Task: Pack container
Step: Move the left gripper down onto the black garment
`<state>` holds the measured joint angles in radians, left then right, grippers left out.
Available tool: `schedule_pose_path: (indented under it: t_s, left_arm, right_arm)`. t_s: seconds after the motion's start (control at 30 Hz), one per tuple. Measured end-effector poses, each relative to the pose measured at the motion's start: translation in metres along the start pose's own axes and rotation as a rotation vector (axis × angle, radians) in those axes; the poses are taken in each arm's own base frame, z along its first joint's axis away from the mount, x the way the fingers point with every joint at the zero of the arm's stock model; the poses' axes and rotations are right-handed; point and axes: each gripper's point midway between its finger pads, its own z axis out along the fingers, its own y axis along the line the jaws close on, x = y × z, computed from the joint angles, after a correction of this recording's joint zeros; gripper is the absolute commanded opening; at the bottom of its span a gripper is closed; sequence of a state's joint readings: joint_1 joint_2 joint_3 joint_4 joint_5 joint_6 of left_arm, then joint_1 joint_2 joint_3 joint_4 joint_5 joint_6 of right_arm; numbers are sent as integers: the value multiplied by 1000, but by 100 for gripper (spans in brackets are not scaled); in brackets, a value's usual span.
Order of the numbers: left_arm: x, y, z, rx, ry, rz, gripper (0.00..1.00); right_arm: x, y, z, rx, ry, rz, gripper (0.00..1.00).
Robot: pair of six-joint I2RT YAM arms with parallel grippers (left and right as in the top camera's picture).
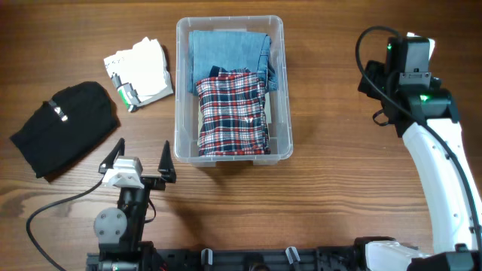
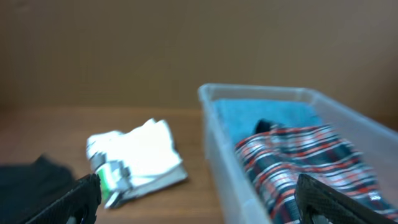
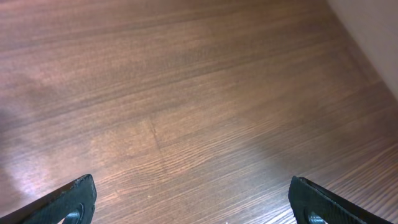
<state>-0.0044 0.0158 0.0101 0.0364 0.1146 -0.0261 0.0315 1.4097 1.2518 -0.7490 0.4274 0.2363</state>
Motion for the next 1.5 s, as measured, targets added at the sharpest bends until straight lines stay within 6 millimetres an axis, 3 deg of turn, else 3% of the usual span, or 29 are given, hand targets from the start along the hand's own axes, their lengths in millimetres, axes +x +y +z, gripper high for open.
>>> schedule_pose_path:
  t_s: [0.23, 0.33, 0.5, 0.63, 0.73, 0.97, 1.1, 1.2, 1.5]
  left_arm:
    - [-9, -14, -2, 71, 20, -36, 100]
    - [-29, -13, -4, 52, 43, -51, 100]
    - [-82, -5, -1, -39, 165, -72, 100]
    - [-112, -1, 20, -82, 345, -88, 100]
    - [-121, 0, 37, -105, 520, -103, 100]
    - [-109, 5, 75, -132, 758, -124, 100]
    - [-101, 9, 80, -145, 788, -124, 100]
    - [-95, 22, 79, -236, 803, -153, 100]
    - [-90, 114, 33, -743, 764, -453, 100]
  right_arm:
    - [5, 3, 9, 7, 27, -12, 100]
    - [6, 3, 10, 7, 29, -13, 100]
    - [6, 3, 10, 7, 29, -13, 100]
    - [7, 3, 10, 8, 32, -15, 100]
    - [7, 3, 10, 8, 34, -15, 100]
    - [7, 3, 10, 8, 34, -16, 100]
    - [7, 3, 10, 8, 34, -15, 100]
    - [7, 3, 10, 8, 34, -16, 100]
    - [7, 3, 10, 8, 34, -15, 100]
